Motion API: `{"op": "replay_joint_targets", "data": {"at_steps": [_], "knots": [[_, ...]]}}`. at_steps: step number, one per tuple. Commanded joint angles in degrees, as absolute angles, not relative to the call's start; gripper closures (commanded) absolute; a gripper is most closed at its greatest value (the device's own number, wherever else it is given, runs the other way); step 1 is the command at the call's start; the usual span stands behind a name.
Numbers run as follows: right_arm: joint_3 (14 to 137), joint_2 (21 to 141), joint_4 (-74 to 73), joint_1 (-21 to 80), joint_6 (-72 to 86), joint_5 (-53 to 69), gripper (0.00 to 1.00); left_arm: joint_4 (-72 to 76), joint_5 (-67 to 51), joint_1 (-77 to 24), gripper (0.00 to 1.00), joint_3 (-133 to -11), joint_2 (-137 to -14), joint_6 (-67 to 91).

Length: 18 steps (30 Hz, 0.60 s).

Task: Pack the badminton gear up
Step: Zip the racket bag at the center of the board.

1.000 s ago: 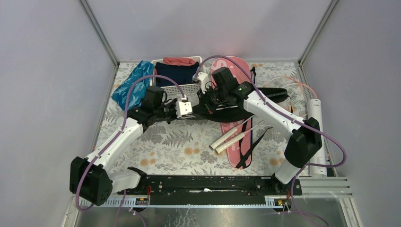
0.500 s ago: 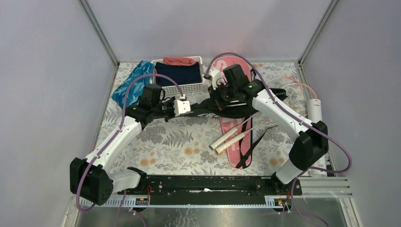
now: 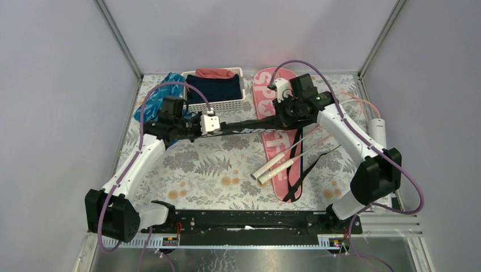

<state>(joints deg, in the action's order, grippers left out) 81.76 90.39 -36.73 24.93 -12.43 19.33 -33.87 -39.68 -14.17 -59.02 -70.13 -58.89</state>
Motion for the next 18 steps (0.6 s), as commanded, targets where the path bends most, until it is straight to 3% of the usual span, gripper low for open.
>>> {"op": "replay_joint_targets", "data": {"at_steps": [1,18], "knots": [[82.22,85.95,-41.21,19.76,-16.86,12.92,1.00,-36.57,-37.54,-10.17,1.00,-61.84,-70.56,-63.22],[81.89,86.43,-45.09,6.10,-25.93,7.87,1.00,-45.62,-34.55,-2.97,1.00,-65.34,-72.34,-73.79]]}}
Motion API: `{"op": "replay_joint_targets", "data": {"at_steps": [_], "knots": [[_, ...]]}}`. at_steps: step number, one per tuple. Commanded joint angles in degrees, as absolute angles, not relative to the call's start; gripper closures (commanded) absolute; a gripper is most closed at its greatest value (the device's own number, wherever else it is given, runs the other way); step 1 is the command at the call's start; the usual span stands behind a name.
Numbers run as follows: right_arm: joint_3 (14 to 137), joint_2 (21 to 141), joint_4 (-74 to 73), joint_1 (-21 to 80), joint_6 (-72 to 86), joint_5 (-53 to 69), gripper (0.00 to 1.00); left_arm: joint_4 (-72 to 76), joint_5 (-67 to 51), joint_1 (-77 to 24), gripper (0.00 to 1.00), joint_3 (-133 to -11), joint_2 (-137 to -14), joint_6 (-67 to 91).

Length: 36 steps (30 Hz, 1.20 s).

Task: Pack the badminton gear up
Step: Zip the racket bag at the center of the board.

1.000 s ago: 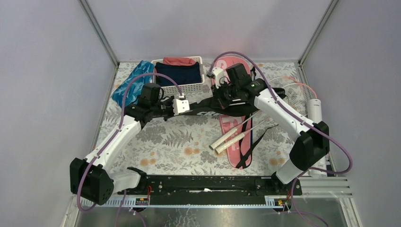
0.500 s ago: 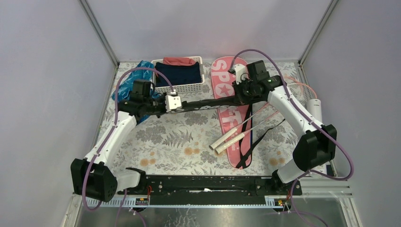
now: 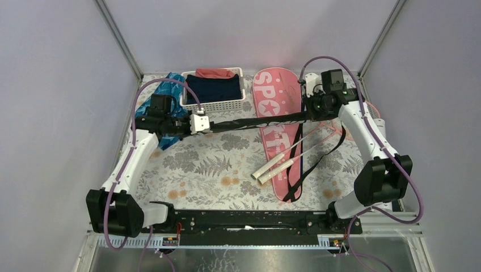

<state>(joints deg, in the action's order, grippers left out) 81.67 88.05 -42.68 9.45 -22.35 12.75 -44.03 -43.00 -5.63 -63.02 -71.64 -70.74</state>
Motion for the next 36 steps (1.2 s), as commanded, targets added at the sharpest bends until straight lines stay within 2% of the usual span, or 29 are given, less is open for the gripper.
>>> {"op": "replay_joint_targets", "data": {"at_steps": [1,10,18,27,36], "knots": [[82.03,86.74,-45.33,5.38,-26.41,7.83,1.00,-46.76,-34.06,-2.68,1.00,-65.81,-72.52,-74.52],[81.53,88.52,-45.78,-1.62,-29.68,8.95,1.00,-53.23,-32.71,2.76,1.00,-68.09,-73.96,-80.81],[79.86,89.69,-45.45,-2.55,-30.36,9.13,1.00,-56.25,-31.90,4.04,1.00,-68.60,-74.37,-83.41],[80.67,93.52,-44.72,-9.09,-33.94,8.23,1.00,-59.45,-30.86,7.12,1.00,-71.26,-76.07,-86.06],[79.60,97.67,-44.16,-11.16,-35.07,11.92,1.00,-59.50,-34.88,7.94,1.00,-71.00,-75.87,-86.08]]}}
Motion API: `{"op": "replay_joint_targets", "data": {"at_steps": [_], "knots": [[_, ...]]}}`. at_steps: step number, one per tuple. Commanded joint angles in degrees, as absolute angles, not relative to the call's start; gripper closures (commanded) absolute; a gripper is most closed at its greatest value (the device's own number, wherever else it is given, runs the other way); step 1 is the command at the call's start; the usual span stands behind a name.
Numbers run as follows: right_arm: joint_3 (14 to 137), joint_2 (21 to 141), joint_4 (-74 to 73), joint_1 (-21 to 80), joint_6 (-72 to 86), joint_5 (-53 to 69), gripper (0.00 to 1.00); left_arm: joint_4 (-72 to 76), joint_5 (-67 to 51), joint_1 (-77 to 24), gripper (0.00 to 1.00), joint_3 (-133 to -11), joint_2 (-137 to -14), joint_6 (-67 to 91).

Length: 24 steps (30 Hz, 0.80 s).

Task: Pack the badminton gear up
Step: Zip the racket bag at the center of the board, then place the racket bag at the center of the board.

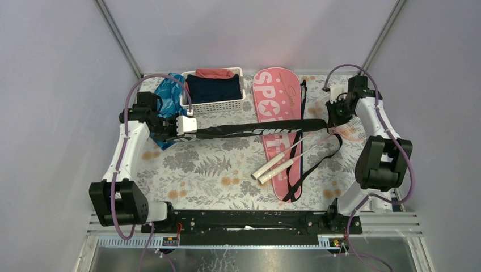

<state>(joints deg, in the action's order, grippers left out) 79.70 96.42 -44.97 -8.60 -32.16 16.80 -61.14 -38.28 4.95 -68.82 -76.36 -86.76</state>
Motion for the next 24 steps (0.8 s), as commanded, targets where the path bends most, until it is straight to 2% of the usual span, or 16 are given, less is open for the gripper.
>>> {"op": "replay_joint_targets", "data": {"at_steps": [1,6,12,14,16,20,22,24], "knots": [[79.41,98.08,-44.02,-11.16,-35.00,12.27,1.00,-59.50,-35.74,7.91,1.00,-70.94,-75.93,-85.75],[80.77,99.83,-44.96,-11.16,-34.42,15.18,1.00,-59.44,-42.41,7.85,1.00,-73.61,-76.33,-79.69],[86.64,96.03,-47.51,-11.16,-31.20,22.15,0.94,-57.52,-47.05,7.91,1.00,-79.72,-76.20,-68.37],[88.84,94.57,-48.16,-11.12,-29.55,24.74,0.81,-54.52,-47.18,7.93,1.00,-80.25,-75.19,-63.95],[91.13,93.53,-49.17,-11.16,-28.41,26.78,0.58,-51.77,-46.14,7.91,1.00,-80.56,-74.40,-60.33],[94.51,92.25,-50.13,-11.16,-26.70,28.69,0.23,-50.19,-41.36,8.31,1.00,-82.26,-74.08,-57.81],[95.26,91.23,-49.86,-11.16,-25.95,29.59,0.13,-50.03,-40.08,9.73,1.00,-83.62,-74.04,-57.46],[95.32,90.26,-49.48,-11.16,-25.09,31.00,0.11,-50.01,-40.05,11.56,1.00,-84.61,-73.71,-57.43]]}}
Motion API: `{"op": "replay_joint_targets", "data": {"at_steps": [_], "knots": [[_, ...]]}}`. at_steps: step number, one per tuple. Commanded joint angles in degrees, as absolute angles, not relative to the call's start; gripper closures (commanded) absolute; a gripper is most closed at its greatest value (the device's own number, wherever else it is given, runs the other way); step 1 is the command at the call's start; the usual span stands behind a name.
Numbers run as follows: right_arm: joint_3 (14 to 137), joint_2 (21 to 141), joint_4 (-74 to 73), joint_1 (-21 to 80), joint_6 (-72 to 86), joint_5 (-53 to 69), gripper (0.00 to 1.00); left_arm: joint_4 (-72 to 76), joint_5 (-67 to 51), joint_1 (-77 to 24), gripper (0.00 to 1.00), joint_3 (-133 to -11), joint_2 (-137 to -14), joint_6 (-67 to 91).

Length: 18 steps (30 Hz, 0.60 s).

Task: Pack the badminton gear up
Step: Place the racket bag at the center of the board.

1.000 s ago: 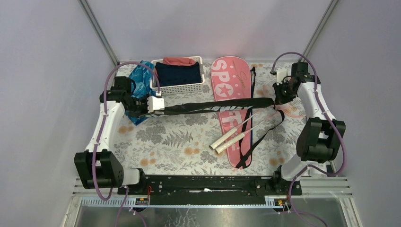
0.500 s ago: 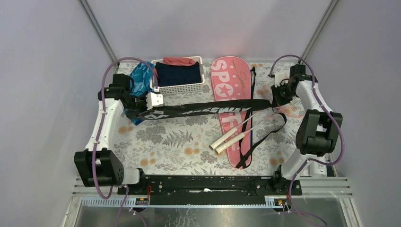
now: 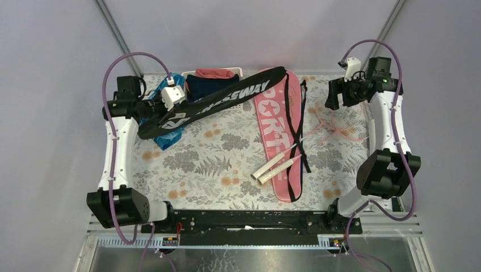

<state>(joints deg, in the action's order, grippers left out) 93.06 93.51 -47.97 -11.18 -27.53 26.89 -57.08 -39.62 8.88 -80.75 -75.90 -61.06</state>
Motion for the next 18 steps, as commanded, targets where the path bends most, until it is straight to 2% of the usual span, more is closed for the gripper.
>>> {"op": "replay_joint_targets", "data": {"at_steps": [1,13,18], "knots": [[95.12,89.92,-49.30,-11.16,-24.72,31.77,0.10,-50.01,-39.97,12.34,1.00,-84.85,-73.31,-57.66],[91.09,91.11,-47.21,-11.16,-22.57,36.71,0.11,-41.13,-39.73,17.00,1.00,-86.63,-68.16,-49.07],[89.66,91.17,-46.31,-11.16,-22.59,36.94,0.11,-43.98,-38.55,17.10,1.00,-86.59,-67.69,-54.40]]}}
